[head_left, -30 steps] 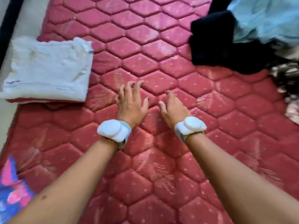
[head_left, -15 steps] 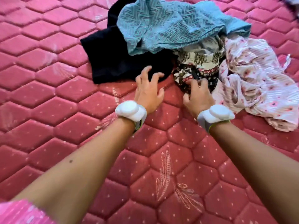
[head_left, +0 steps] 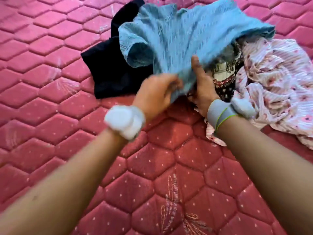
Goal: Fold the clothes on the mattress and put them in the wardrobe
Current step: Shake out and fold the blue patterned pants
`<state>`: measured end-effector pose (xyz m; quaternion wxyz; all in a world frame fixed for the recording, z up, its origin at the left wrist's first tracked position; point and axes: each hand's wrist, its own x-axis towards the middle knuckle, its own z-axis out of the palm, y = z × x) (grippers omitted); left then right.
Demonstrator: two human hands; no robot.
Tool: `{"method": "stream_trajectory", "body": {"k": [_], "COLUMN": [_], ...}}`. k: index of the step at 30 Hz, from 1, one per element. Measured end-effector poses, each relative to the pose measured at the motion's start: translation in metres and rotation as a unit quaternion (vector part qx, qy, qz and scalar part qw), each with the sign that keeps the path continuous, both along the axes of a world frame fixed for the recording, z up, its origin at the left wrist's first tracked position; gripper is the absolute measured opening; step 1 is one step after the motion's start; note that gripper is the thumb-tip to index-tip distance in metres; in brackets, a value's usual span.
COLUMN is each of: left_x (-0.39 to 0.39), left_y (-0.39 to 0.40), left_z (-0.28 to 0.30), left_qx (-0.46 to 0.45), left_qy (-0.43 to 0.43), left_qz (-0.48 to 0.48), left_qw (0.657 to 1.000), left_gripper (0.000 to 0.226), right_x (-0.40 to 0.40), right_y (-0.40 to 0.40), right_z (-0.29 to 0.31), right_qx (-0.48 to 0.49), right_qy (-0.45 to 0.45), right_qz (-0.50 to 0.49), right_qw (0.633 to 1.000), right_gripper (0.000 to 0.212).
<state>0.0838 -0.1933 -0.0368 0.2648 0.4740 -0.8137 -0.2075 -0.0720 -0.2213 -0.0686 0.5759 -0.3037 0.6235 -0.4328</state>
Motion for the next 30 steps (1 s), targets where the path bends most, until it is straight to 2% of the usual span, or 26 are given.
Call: {"method": "stream_trajectory", "body": {"k": [2,4,5,7,9,10,11,12,13,14,15,16,17,19,20,21,22,23,25,27,28,29,30], "left_x": [0.018,0.043,0.055,0.078,0.094,0.104,0.115,0.127,0.134,0.139,0.143,0.152,0.155,0.162,0.165,0.172,0.182,0.193,0.221,0.244,0.255,0.267,0.276], "left_y": [0.059,0.107,0.127,0.168,0.201,0.212,0.220,0.225,0.227,0.227,0.225,0.225,0.222,0.220,0.223,0.231,0.238,0.247,0.272,0.293,0.301,0.312,0.321], "left_z": [-0.015,-0.035,-0.044,-0.053,-0.055,-0.058,-0.057,-0.060,-0.057,-0.057,-0.051,-0.047,-0.042,-0.036,-0.035,-0.031,-0.035,-0.039,-0.038,-0.037,-0.038,-0.042,-0.044], "left_qx": [0.125,0.279,0.366,0.518,0.601,0.610,0.606,0.601,0.588,0.558,0.535,0.525,0.503,0.420,0.408,0.407,0.401,0.376,0.310,0.272,0.249,0.238,0.239], "left_qy": [-0.010,-0.040,-0.062,-0.126,-0.219,-0.252,-0.254,-0.205,-0.118,0.000,0.139,0.256,0.350,0.319,0.268,0.235,0.209,0.190,0.175,0.151,0.134,0.138,0.170], "left_qz": [-0.053,-0.086,-0.113,-0.182,-0.228,-0.236,-0.224,-0.187,-0.126,-0.023,0.111,0.206,0.240,0.202,0.175,0.178,0.201,0.224,0.301,0.386,0.440,0.495,0.561], "left_qw": [0.991,0.956,0.922,0.826,0.734,0.713,0.720,0.749,0.790,0.829,0.826,0.785,0.753,0.825,0.855,0.865,0.869,0.879,0.885,0.868,0.852,0.824,0.774], "left_gripper": [0.020,0.022,0.020,0.021,0.026,0.024,0.020,0.020,0.024,0.030,0.041,0.055,0.066,0.084,0.082,0.070,0.058,0.051,0.043,0.033,0.032,0.032,0.029], "right_x": [0.012,0.026,0.031,0.044,0.052,0.055,0.061,0.069,0.079,0.090,0.103,0.123,0.138,0.163,0.173,0.183,0.188,0.193,0.203,0.208,0.211,0.214,0.215], "right_y": [0.011,0.028,0.038,0.056,0.071,0.081,0.092,0.107,0.124,0.143,0.163,0.189,0.212,0.254,0.270,0.286,0.295,0.301,0.307,0.299,0.295,0.292,0.288], "right_z": [-0.017,-0.039,-0.049,-0.067,-0.071,-0.067,-0.061,-0.052,-0.045,-0.039,-0.031,-0.019,-0.011,-0.003,0.000,0.003,0.001,-0.001,-0.002,-0.007,-0.009,-0.008,-0.012], "right_qx": [0.048,0.060,0.051,0.032,0.016,0.013,0.022,0.019,-0.005,-0.046,-0.093,-0.132,-0.153,-0.196,-0.218,-0.215,-0.201,-0.171,-0.055,0.071,0.100,0.090,0.053], "right_qy": [-0.155,-0.151,-0.124,-0.096,-0.049,0.016,0.123,0.232,0.318,0.362,0.373,0.366,0.357,0.328,0.309,0.289,0.263,0.236,0.171,0.084,0.045,0.067,0.134], "right_qz": [-0.010,-0.059,-0.096,-0.153,-0.182,-0.168,-0.127,-0.066,0.011,0.102,0.200,0.316,0.428,0.585,0.630,0.664,0.678,0.669,0.584,0.428,0.340,0.274,0.236], "right_qw": [0.987,0.985,0.986,0.983,0.982,0.986,0.984,0.970,0.948,0.926,0.901,0.866,0.816,0.715,0.678,0.655,0.656,0.684,0.792,0.897,0.934,0.955,0.961], "right_gripper": [0.095,0.096,0.093,0.087,0.079,0.073,0.064,0.054,0.047,0.044,0.045,0.049,0.054,0.051,0.046,0.043,0.045,0.046,0.038,0.033,0.031,0.026,0.021]}}
